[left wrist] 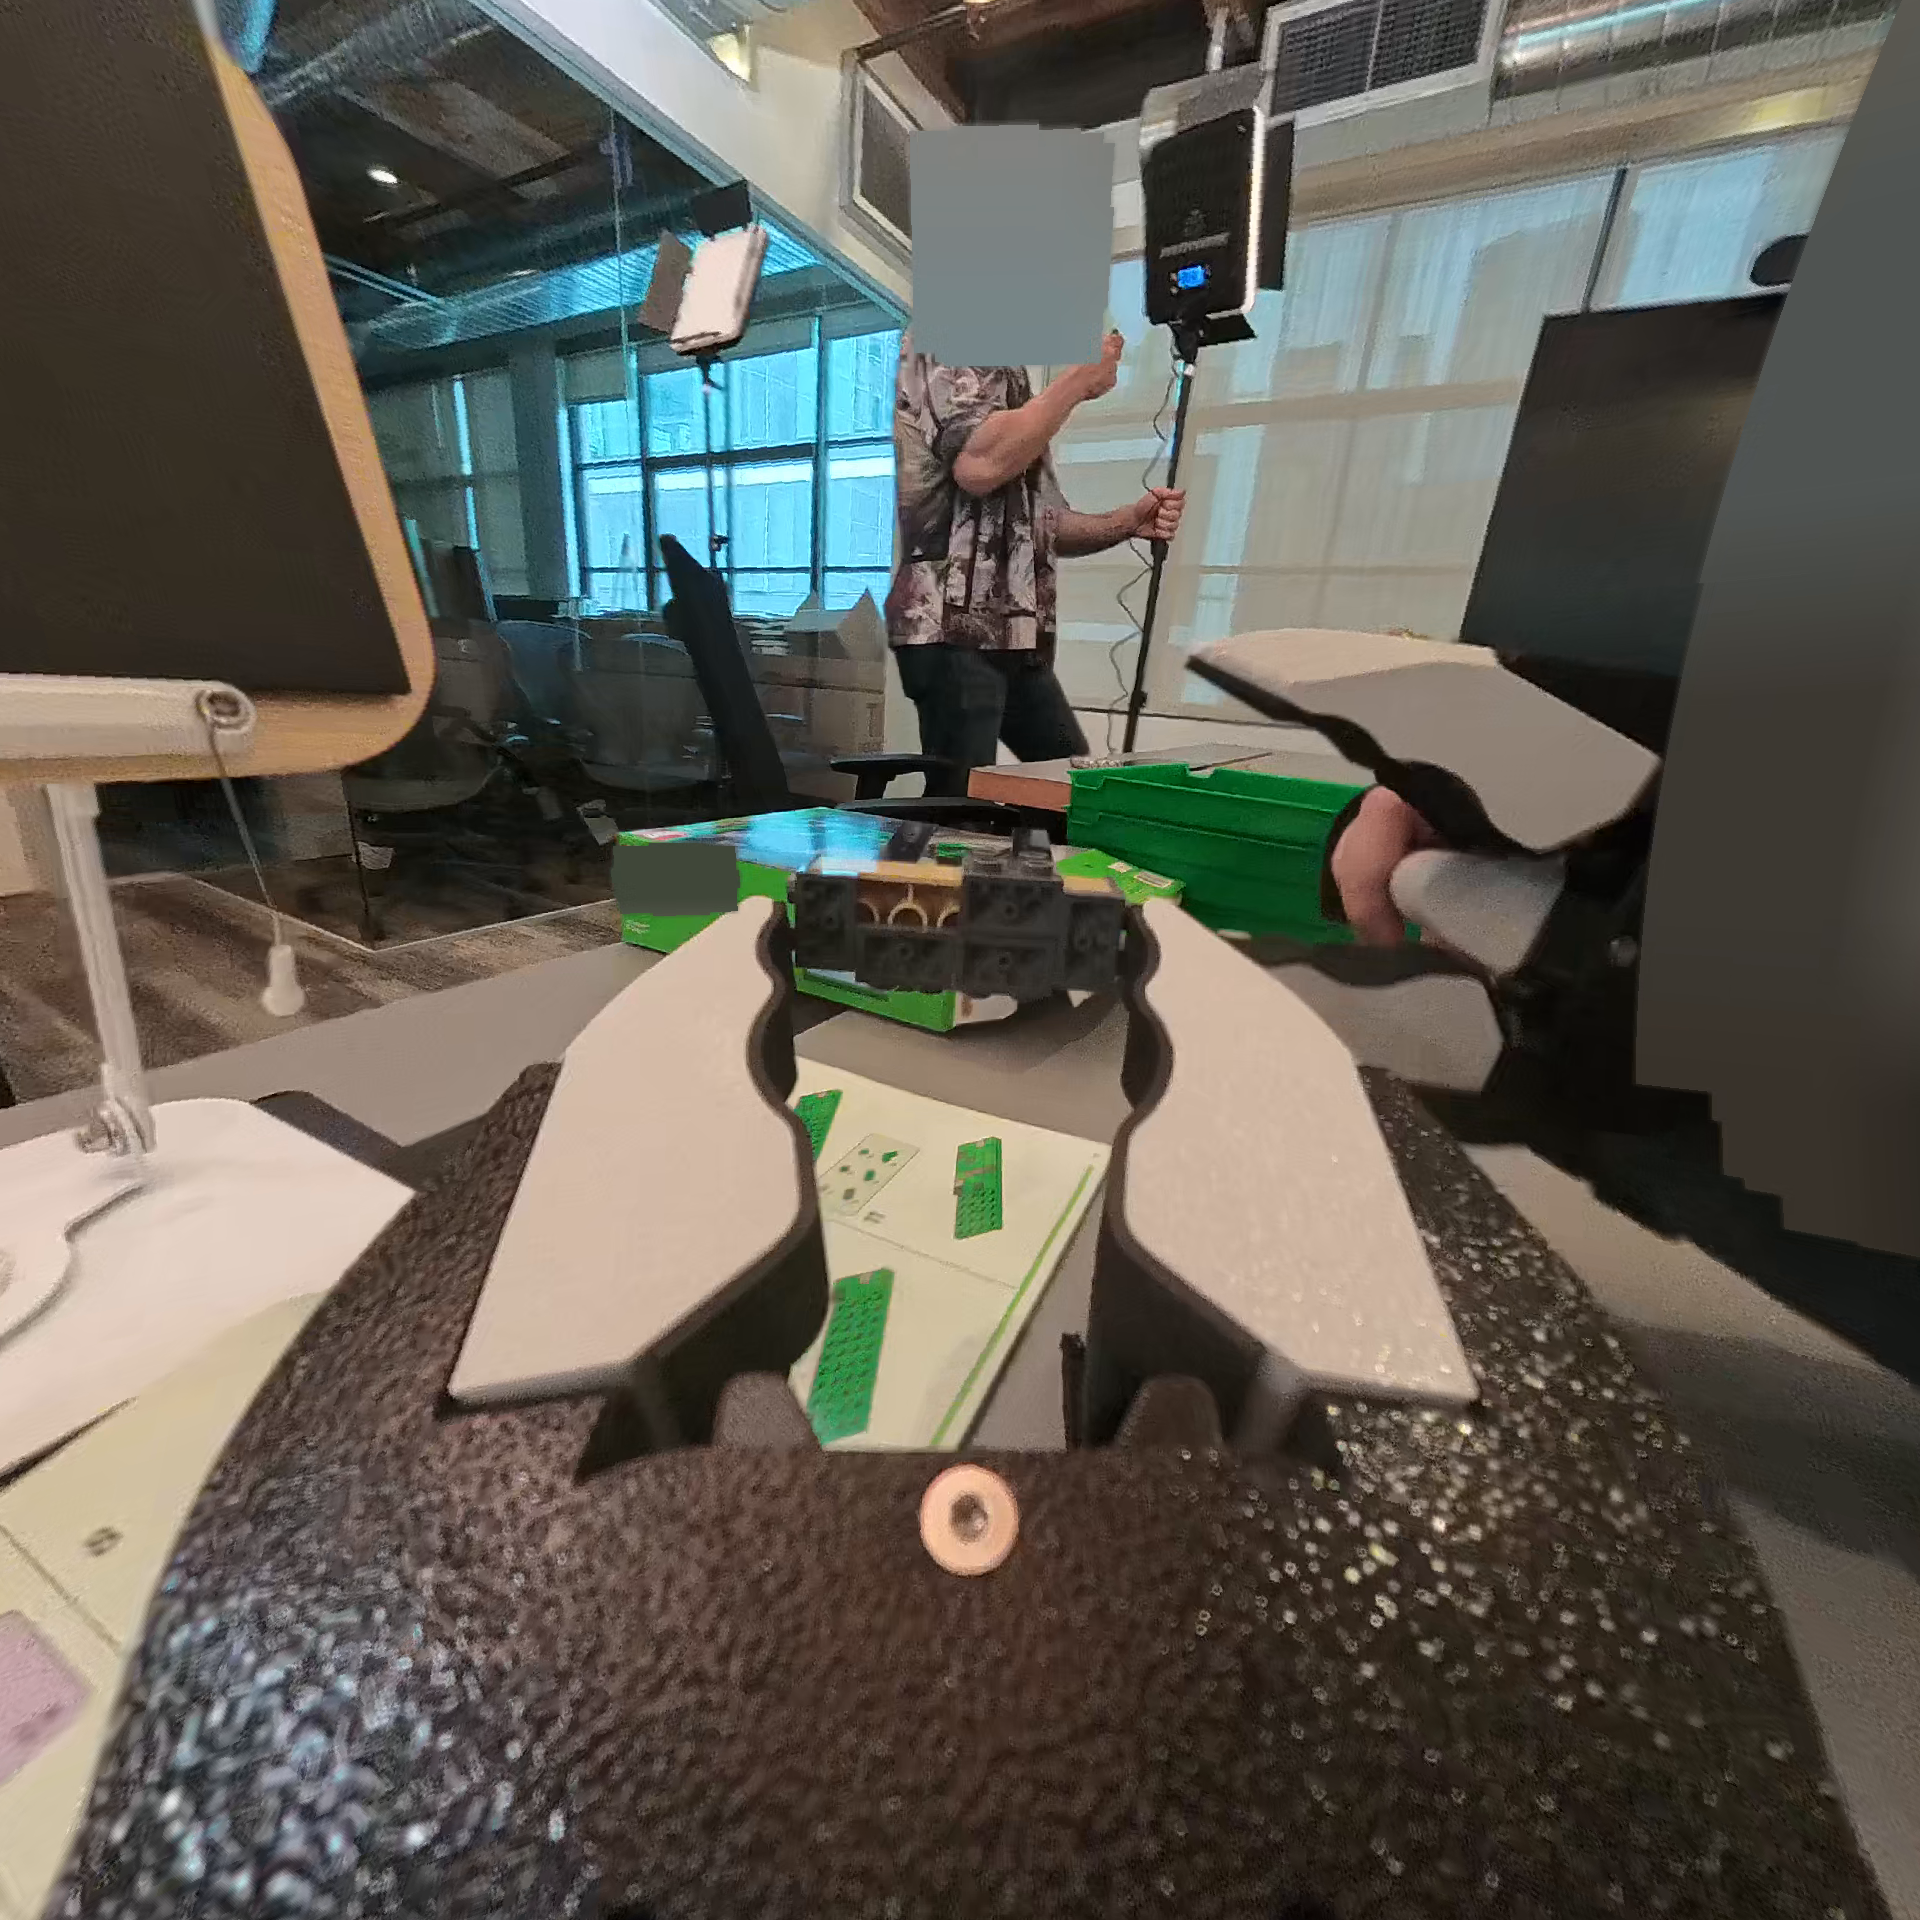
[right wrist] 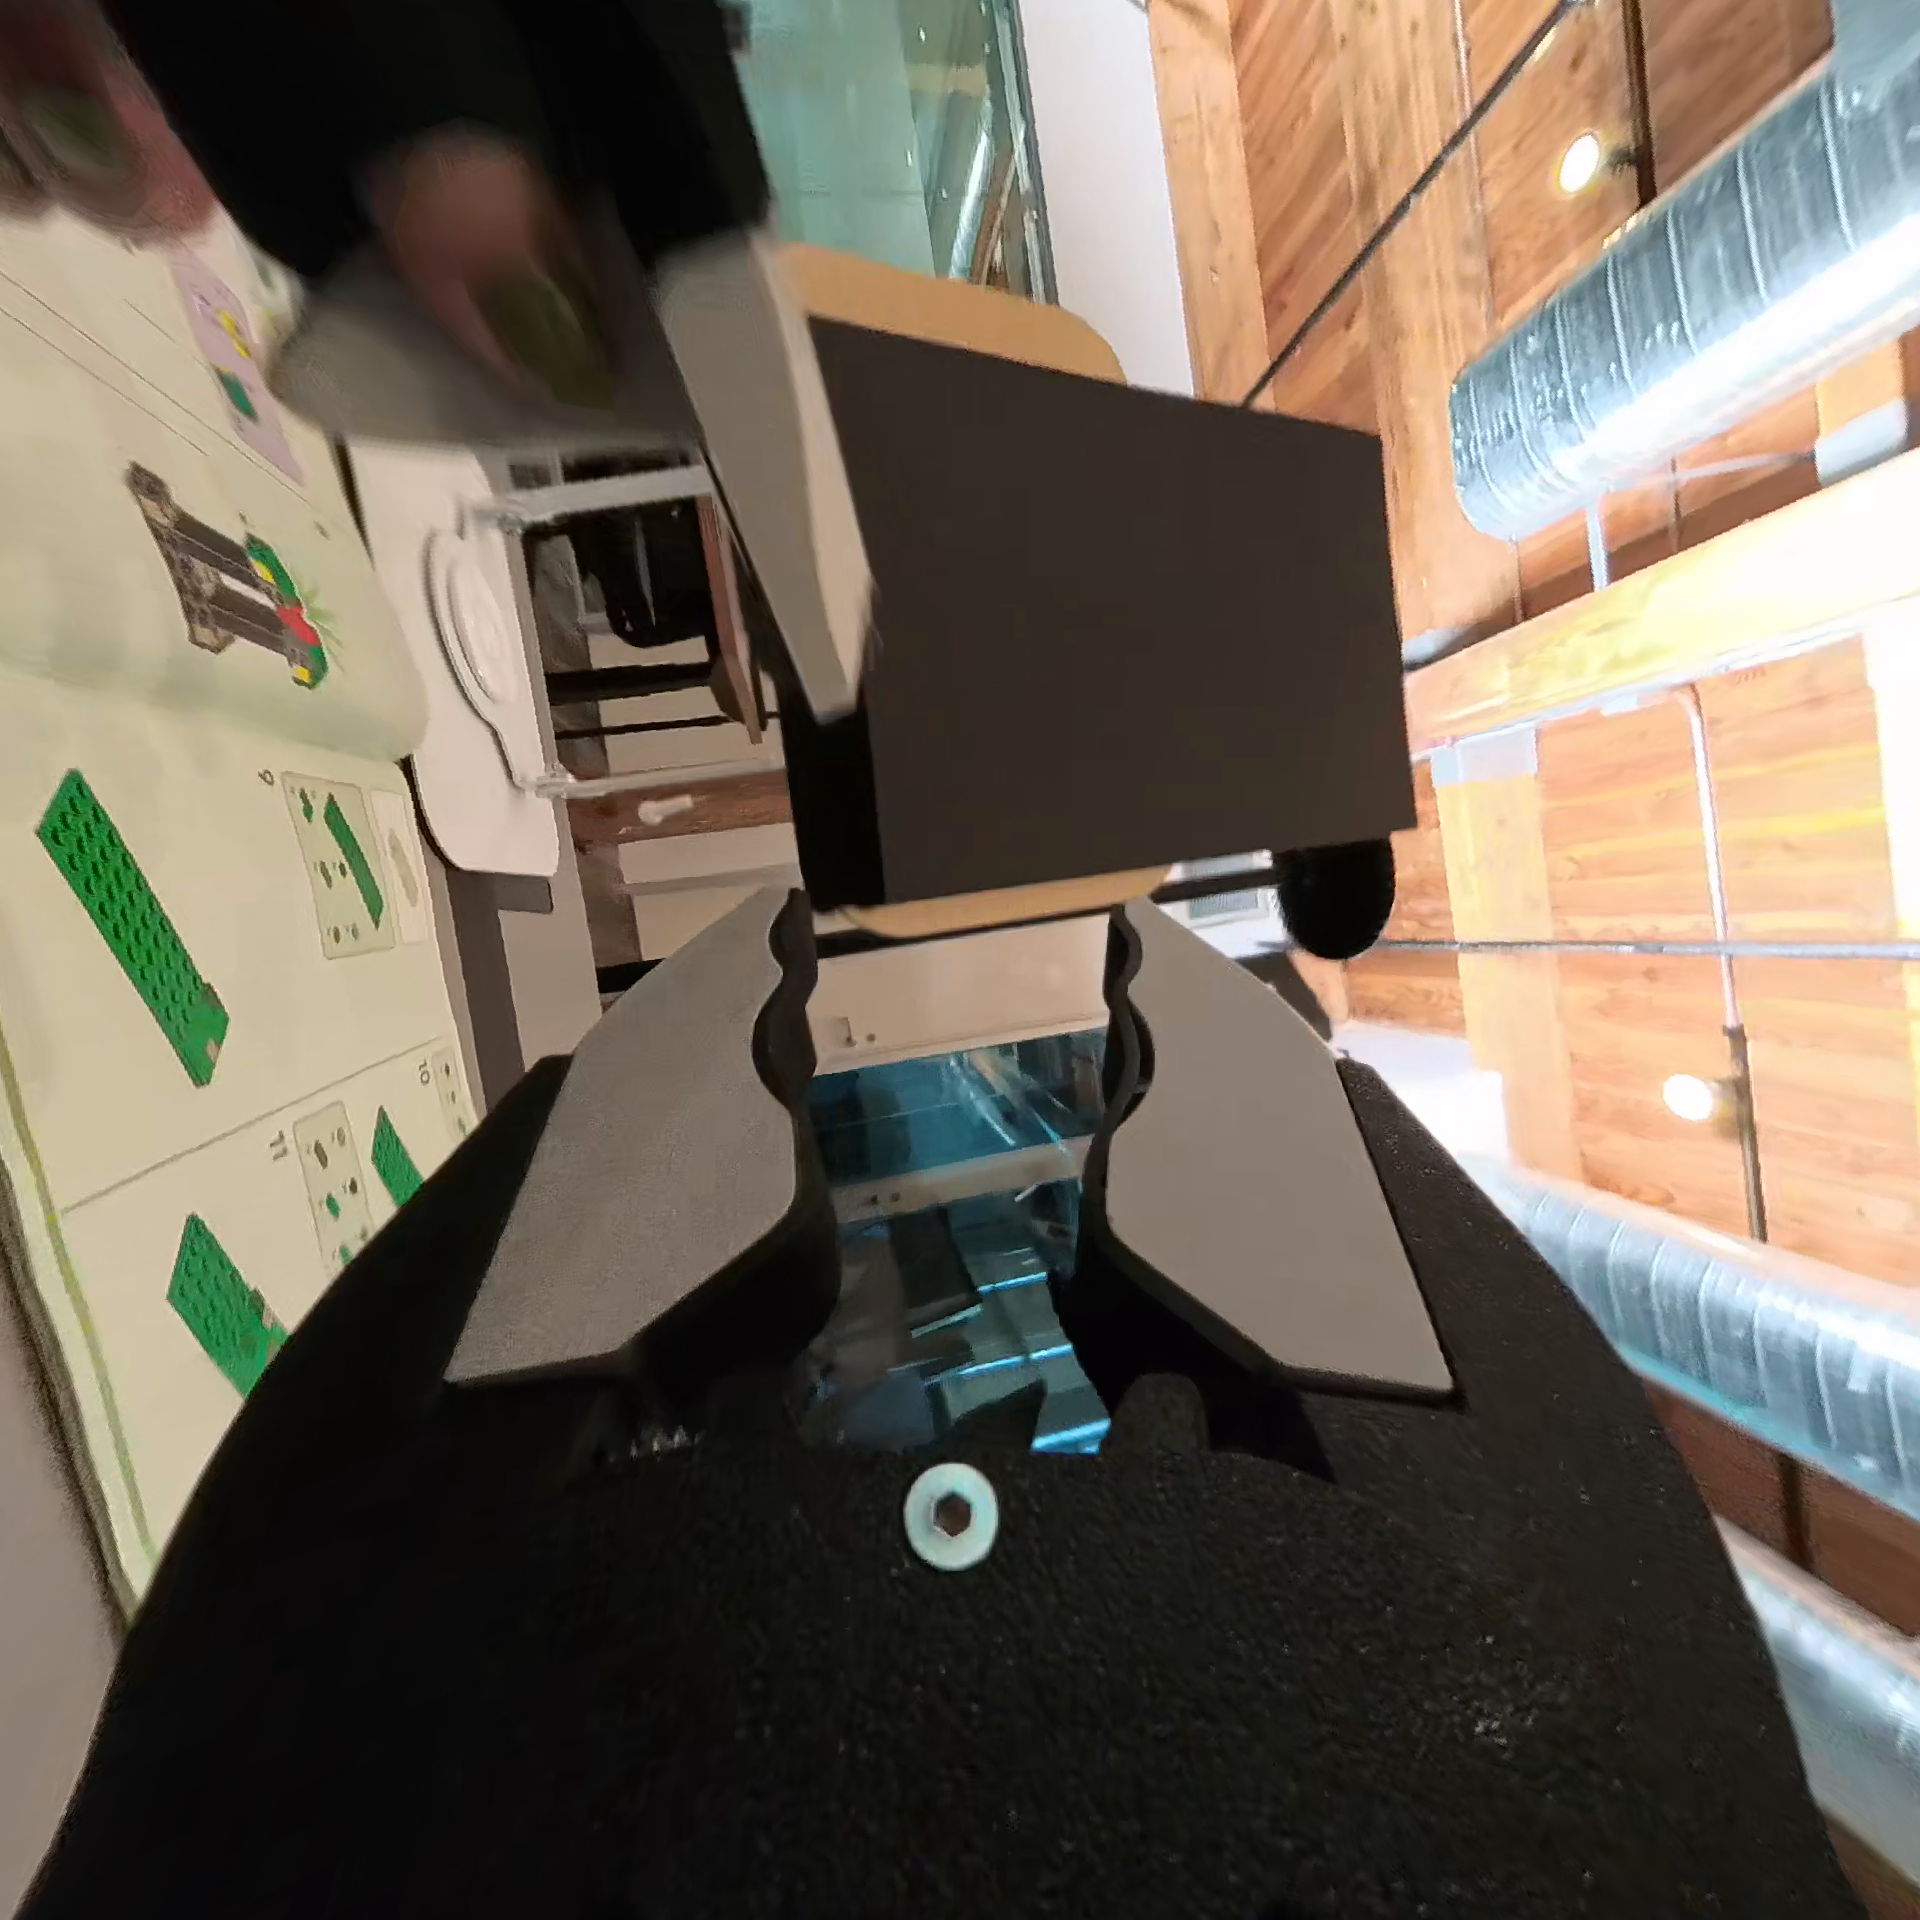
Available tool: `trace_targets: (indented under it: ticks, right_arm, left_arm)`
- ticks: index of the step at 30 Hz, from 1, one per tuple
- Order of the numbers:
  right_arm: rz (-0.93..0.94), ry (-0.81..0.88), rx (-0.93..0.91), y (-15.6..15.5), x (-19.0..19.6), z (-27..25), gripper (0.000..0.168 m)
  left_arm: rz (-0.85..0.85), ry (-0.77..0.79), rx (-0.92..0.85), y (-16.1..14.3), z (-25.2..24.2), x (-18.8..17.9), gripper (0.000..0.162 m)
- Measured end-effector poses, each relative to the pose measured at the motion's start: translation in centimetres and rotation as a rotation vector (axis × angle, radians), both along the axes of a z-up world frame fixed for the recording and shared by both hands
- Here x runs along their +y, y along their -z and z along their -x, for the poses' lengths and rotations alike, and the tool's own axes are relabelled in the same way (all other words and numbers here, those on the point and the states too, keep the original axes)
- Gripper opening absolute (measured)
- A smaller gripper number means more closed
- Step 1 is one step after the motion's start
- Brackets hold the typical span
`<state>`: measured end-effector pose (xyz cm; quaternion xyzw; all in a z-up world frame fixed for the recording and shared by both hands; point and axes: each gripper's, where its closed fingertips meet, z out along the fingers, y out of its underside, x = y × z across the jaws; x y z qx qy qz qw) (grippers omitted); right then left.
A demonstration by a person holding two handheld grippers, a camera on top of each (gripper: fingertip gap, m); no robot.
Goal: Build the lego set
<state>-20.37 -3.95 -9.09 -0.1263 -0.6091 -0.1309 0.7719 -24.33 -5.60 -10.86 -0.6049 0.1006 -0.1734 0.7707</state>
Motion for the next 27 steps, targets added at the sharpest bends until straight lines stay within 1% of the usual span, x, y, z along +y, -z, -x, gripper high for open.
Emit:
trace_targets:
  ticks: [2,5,8,10,12,14,17,20,23,25,27]
  right_arm:
    - [0.046,0.02,0.017,-0.4,1.2,-0.9,0.053]
    - [0.152,0.027,0.053,-1.4,2.6,-2.2,0.052]
    - [0.316,-0.031,0.055,-2.0,2.6,-2.6,0.051]
    - [0.372,-0.059,0.045,-2.4,2.4,-2.8,0.047]
    - [0.444,-0.083,-0.028,-1.7,2.1,-2.6,0.038]
    - [0.618,-0.144,-0.163,0.3,1.1,-2.0,0.032]
    - [0.85,-0.239,-0.332,2.7,-1.3,-0.8,0.034]
    - [0.953,-0.288,-0.436,4.1,-3.0,-0.2,0.035]
    - [1.07,-0.339,-0.536,5.3,-4.6,-0.1,0.035]
    - [1.181,-0.389,-0.612,5.9,-5.9,-0.2,0.034]
    - [1.259,-0.474,-0.626,5.8,-7.1,0.1,0.029]
  left_arm:
    - [0.007,0.048,0.074,0.1,0.3,-0.7,0.061]
    - [0.064,0.139,0.199,0.7,0.5,-1.9,0.061]
    - [0.176,0.221,0.306,1.2,0.6,-3.3,0.061]
    - [0.271,0.304,0.399,1.8,-0.1,-5.0,0.061]
    - [0.392,0.357,0.51,3.0,-0.4,-6.8,0.061]
    - [0.513,0.381,0.589,3.8,-0.2,-8.4,0.061]
    - [0.641,0.441,0.698,4.1,-0.5,-10.8,0.061]
    - [0.842,0.511,0.852,5.8,-0.3,-13.0,0.061]
    - [1.018,0.521,1.022,7.9,0.7,-14.2,0.061]
    - [1.085,0.52,1.078,8.8,1.2,-14.6,0.061]
    - [1.081,0.524,1.064,8.9,1.0,-14.5,0.061]
